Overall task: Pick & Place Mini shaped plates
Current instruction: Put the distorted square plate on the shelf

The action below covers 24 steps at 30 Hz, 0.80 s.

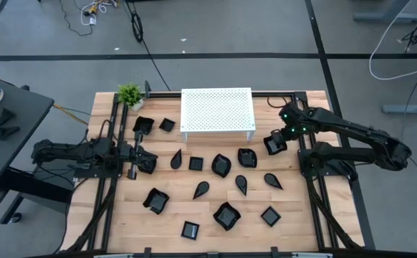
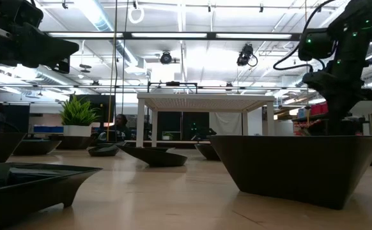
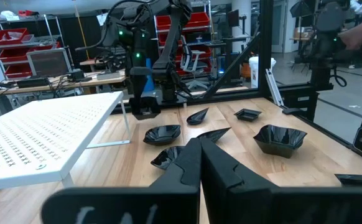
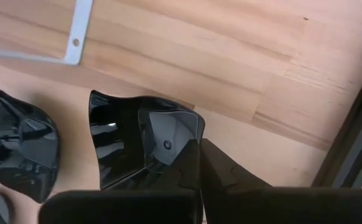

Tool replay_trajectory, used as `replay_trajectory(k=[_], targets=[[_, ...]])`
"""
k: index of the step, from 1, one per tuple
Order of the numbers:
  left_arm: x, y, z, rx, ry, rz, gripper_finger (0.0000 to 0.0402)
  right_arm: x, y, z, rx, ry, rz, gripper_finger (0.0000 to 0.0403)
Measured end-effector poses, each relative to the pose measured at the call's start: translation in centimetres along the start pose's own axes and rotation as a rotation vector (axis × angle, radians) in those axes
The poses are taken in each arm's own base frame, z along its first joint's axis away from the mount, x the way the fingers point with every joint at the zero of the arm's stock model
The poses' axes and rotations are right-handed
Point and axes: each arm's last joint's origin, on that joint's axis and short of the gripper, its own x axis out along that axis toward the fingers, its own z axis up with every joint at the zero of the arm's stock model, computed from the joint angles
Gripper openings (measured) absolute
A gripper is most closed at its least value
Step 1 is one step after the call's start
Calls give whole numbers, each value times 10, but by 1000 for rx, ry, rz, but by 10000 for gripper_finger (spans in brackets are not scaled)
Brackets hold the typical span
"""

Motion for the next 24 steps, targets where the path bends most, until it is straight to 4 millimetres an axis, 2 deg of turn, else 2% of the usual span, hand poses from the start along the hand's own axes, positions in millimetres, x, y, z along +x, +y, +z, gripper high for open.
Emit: replay_trajectory(k=[13, 24], targets=[[0, 0, 0, 0, 0, 0, 3, -50, 8, 19, 26, -181, 108, 1], [0, 0, 0, 0, 0, 0, 3, -71, 6, 26, 28, -223, 110, 1]])
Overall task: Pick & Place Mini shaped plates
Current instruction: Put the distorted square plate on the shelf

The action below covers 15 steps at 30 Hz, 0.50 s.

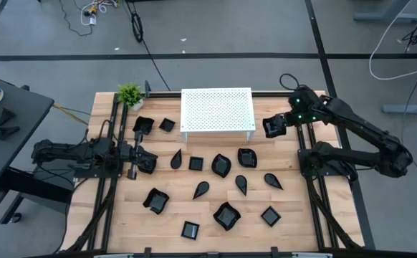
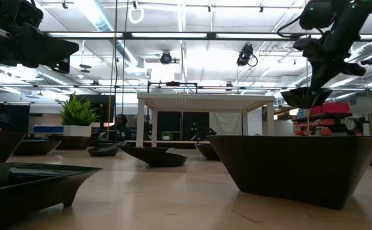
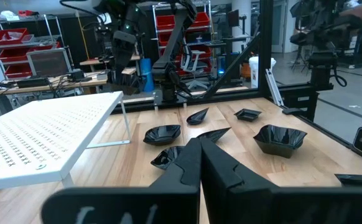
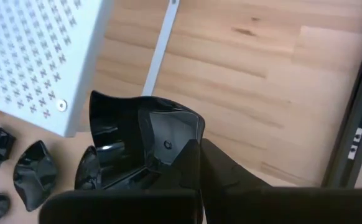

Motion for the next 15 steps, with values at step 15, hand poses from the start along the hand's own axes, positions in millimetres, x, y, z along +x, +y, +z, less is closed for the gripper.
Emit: replay_trajectory(k=[15], targets=[[0, 0, 0, 0, 0, 0, 3, -30, 18, 32, 27, -102, 107, 1]])
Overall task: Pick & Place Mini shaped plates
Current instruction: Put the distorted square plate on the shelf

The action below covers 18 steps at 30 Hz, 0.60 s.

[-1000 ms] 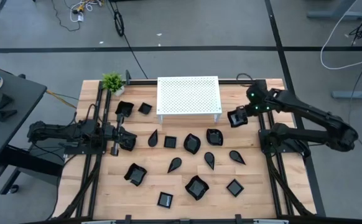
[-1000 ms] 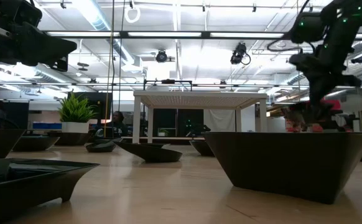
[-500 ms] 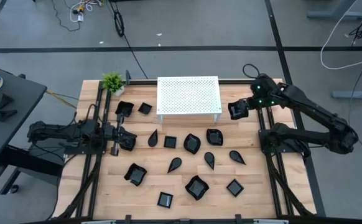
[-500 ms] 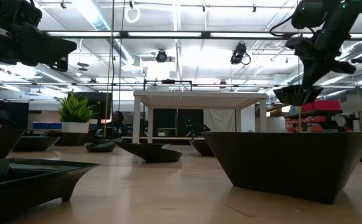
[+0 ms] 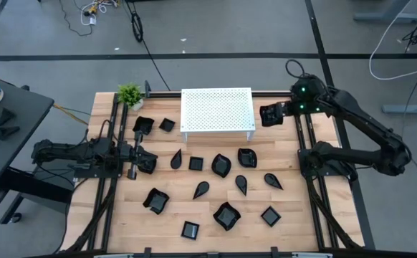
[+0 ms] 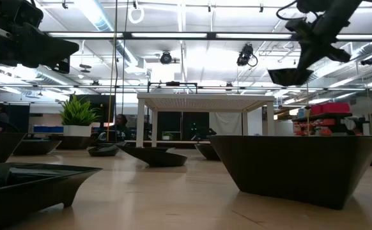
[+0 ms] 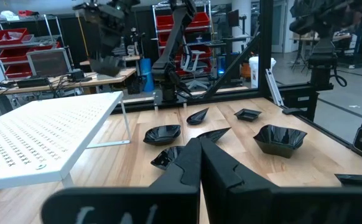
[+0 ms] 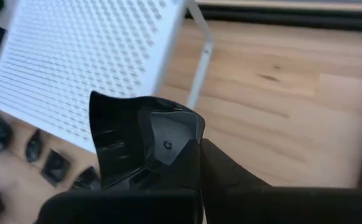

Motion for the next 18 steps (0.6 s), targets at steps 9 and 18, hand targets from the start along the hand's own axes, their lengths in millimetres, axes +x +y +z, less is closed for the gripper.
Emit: replay_trajectory(k=[9, 18], targets=[[0, 0, 0, 0, 0, 0, 3, 13, 17, 33, 42, -20, 122, 1], [0, 0, 0, 0, 0, 0, 3, 29, 32, 69, 86, -7, 100, 1]])
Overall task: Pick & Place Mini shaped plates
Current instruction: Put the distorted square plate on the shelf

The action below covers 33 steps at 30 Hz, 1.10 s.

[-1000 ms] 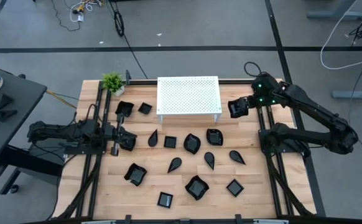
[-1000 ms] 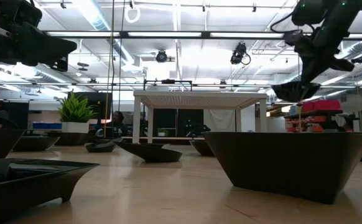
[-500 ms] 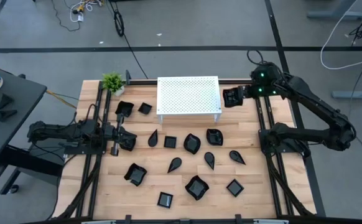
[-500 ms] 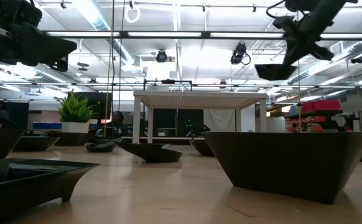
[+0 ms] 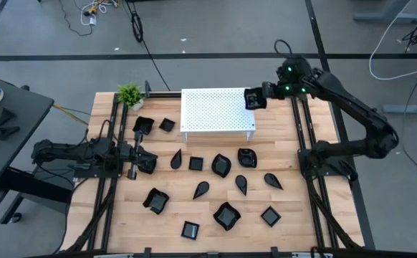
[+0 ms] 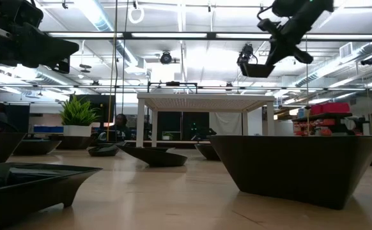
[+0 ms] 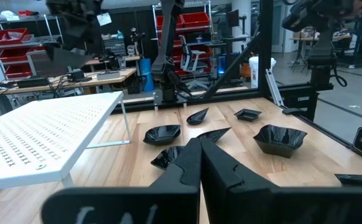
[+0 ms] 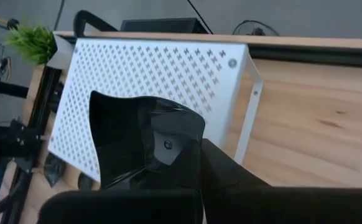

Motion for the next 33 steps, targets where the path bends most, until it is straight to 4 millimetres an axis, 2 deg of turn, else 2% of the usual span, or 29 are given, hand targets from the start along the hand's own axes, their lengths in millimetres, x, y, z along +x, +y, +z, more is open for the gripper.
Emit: replay_trajectory(k=[6, 15, 23, 33], targets=[[0, 0, 0, 0, 0, 0, 3, 16, 7, 25, 53, 17, 8, 1], [0, 0, 0, 0, 0, 0, 3, 55, 6, 46, 159, 101, 25, 1], [0, 0, 0, 0, 0, 0, 3, 80, 0, 58, 222, 132, 65, 1], [0, 0, 0, 0, 0, 0, 3, 100, -7, 59, 231, 188, 41, 1]])
